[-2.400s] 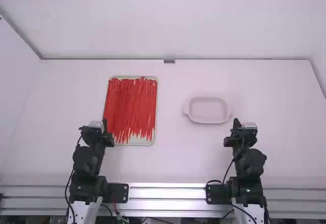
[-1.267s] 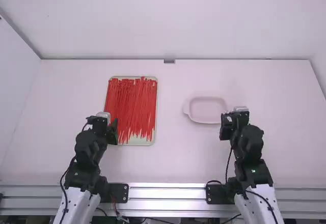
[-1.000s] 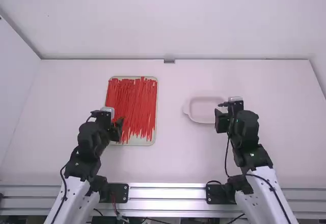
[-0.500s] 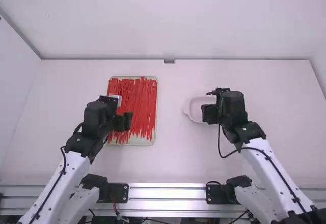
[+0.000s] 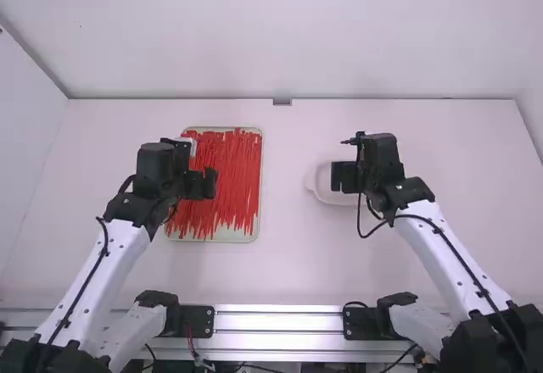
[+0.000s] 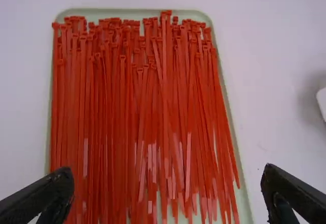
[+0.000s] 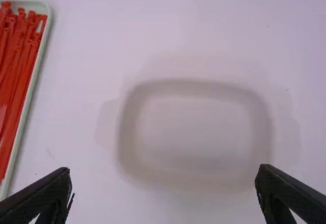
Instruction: Fasten the cable tie
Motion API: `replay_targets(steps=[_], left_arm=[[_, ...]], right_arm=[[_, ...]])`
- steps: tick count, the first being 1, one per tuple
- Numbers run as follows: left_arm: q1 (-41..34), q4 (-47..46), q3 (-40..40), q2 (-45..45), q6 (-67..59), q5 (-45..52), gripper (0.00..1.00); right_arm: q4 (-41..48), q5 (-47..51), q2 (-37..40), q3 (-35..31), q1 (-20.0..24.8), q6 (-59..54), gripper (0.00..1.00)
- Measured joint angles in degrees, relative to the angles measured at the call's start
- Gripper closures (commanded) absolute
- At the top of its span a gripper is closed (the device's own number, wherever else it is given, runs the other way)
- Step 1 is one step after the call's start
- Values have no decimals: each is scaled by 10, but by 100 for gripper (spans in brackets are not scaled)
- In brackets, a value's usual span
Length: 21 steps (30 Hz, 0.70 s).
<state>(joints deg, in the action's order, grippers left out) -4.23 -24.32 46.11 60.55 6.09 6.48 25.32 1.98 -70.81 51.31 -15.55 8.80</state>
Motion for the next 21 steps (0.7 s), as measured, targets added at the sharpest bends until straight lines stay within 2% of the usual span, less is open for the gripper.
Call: replay_targets(steps=[7,14,17,21], left_arm=[[11,-3,12,16,4,11,1],[11,-3,12,16,5,13,1],[11,-3,12,16,6,13,1],[11,5,12,16,6,13,1]], right_arm=[[6,0,-13,12,10,4,2],[-13,-24,-10,8,58,7,2],[-30,-41,16,-12,75,5,2],[-43,-55,70,-47,73,2,2]])
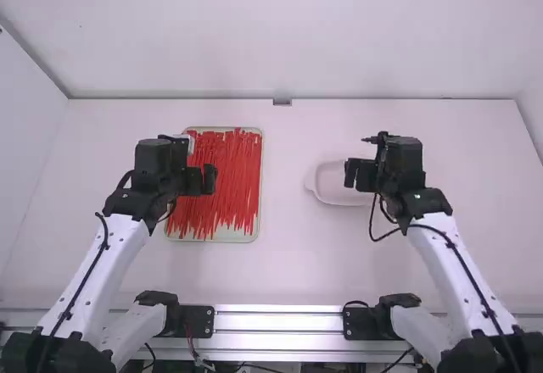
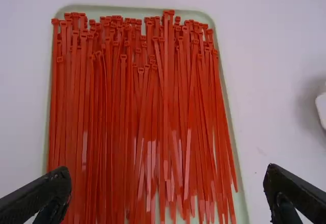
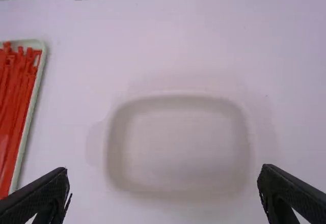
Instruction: Fasten the cable tie
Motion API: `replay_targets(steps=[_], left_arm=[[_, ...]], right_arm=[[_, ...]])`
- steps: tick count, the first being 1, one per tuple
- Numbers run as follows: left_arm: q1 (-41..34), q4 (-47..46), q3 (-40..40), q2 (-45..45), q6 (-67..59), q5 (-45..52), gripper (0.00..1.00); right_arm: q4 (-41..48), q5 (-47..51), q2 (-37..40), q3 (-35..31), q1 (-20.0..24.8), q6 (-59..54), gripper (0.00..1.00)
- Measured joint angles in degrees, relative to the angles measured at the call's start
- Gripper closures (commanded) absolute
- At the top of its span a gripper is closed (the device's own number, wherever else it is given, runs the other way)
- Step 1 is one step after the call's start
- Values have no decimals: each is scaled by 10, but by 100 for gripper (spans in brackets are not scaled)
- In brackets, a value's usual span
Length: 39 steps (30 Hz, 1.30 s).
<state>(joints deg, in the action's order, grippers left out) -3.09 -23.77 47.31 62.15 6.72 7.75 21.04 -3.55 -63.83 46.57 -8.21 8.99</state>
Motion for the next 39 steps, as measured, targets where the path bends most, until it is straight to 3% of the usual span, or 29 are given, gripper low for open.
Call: replay_targets(steps=[9,21,29,39], left_arm=[[0,31,0,0,-5,33,1],[0,51,8,5,-5,36,1],[0,14,117,91,-6,30,1],[-3,-60,282,281,-7,21,1]], right_arm=[[-18,-7,76,-31,-36,-2,1],[-56,-24,81,-37,-85,-18,2],[-56,-25,81,-37,-101,-32,2],[-56,-25,69,-37,-96,-32,2]])
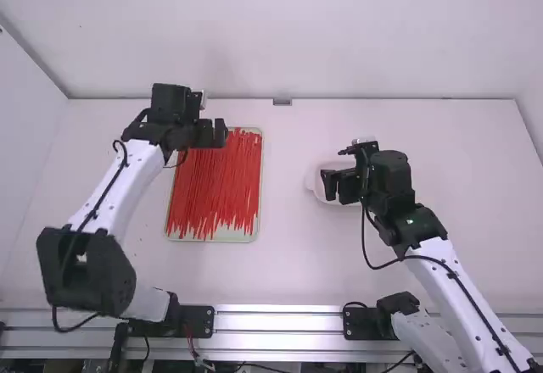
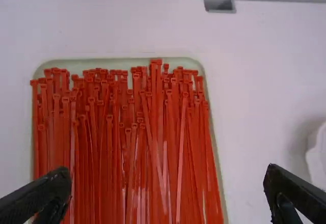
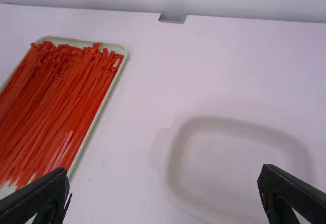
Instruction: Fasten the cable tie
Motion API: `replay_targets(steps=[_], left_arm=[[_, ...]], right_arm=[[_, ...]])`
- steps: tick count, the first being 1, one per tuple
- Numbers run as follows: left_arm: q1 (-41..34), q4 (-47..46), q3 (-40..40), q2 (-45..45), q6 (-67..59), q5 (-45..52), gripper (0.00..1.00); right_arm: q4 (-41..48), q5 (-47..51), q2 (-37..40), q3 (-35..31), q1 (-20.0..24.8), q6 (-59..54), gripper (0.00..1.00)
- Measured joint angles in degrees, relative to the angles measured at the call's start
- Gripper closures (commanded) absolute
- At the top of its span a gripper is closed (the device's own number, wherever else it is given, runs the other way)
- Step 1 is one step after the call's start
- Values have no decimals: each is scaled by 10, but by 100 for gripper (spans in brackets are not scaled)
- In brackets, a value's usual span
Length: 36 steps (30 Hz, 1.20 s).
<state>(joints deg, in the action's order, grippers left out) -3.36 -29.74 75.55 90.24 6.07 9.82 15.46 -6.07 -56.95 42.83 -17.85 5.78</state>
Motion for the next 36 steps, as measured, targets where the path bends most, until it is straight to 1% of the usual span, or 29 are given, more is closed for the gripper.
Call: replay_targets(steps=[4,9,15,22,27,29,30,32,35,36], left_arm=[[-5,-15,57,89,0,0,3],[-26,-2,92,160,0,-7,3],[-66,8,114,196,0,-53,1],[-106,32,114,197,0,-112,4],[-108,44,114,197,2,-126,11],[-108,46,114,197,5,-129,16],[-108,46,114,197,5,-129,17],[-108,46,114,197,7,-126,24],[-108,55,114,200,9,-124,32],[-108,58,114,203,9,-124,33]], right_arm=[[0,0,0,0,0,0,2],[0,0,0,0,0,0,2],[0,0,0,0,9,0,2],[0,0,0,0,4,-2,2],[0,0,-3,0,4,-6,2],[1,0,-6,0,3,-8,2],[1,0,-6,0,3,-8,2],[1,0,-7,0,3,-9,2],[1,0,-7,0,3,-8,2],[1,0,-7,0,3,-9,2]])
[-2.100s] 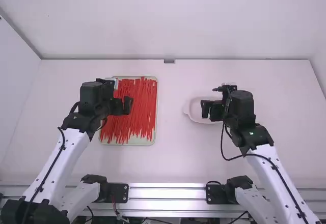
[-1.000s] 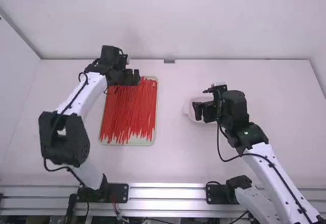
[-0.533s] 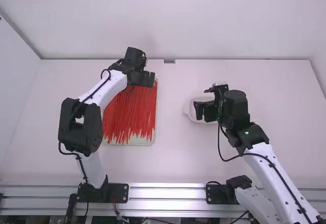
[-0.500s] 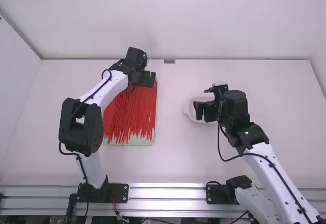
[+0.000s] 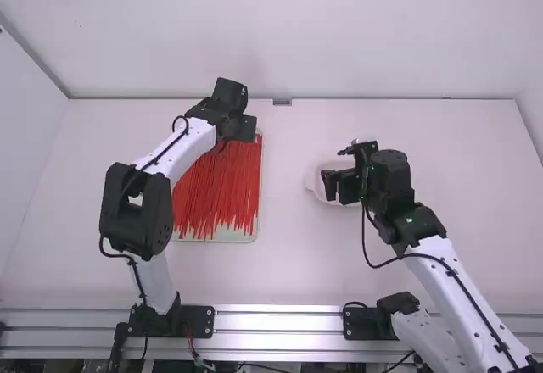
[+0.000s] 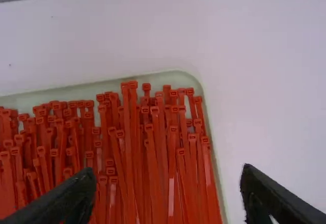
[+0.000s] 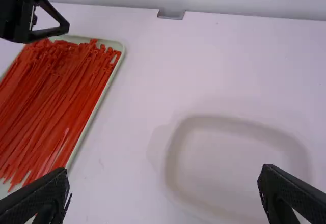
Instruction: Fasten the cable tie
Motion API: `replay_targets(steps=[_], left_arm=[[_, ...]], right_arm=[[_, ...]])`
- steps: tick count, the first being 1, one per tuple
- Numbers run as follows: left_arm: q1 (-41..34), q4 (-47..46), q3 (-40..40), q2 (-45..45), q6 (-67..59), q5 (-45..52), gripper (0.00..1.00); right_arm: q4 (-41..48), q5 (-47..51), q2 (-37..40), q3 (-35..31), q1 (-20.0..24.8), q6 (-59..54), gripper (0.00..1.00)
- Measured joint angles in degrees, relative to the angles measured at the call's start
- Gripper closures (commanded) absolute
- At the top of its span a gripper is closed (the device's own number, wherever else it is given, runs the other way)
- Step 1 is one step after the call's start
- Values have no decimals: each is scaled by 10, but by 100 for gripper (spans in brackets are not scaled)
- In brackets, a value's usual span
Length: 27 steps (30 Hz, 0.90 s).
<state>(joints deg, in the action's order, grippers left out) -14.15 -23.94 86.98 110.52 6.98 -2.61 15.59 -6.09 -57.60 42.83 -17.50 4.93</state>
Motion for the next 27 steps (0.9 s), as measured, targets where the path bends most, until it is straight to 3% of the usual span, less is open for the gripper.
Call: replay_targets(steps=[7,14,20,27], left_arm=[[0,18,5,64,10,0,41],[-3,38,5,101,23,0,65],[-8,57,5,104,25,0,79],[-12,56,5,127,34,0,80]], right_arm=[[2,0,0,0,0,-2,2],[6,0,0,0,0,-3,2],[6,0,0,0,0,-4,2],[1,0,0,0,0,-4,2]])
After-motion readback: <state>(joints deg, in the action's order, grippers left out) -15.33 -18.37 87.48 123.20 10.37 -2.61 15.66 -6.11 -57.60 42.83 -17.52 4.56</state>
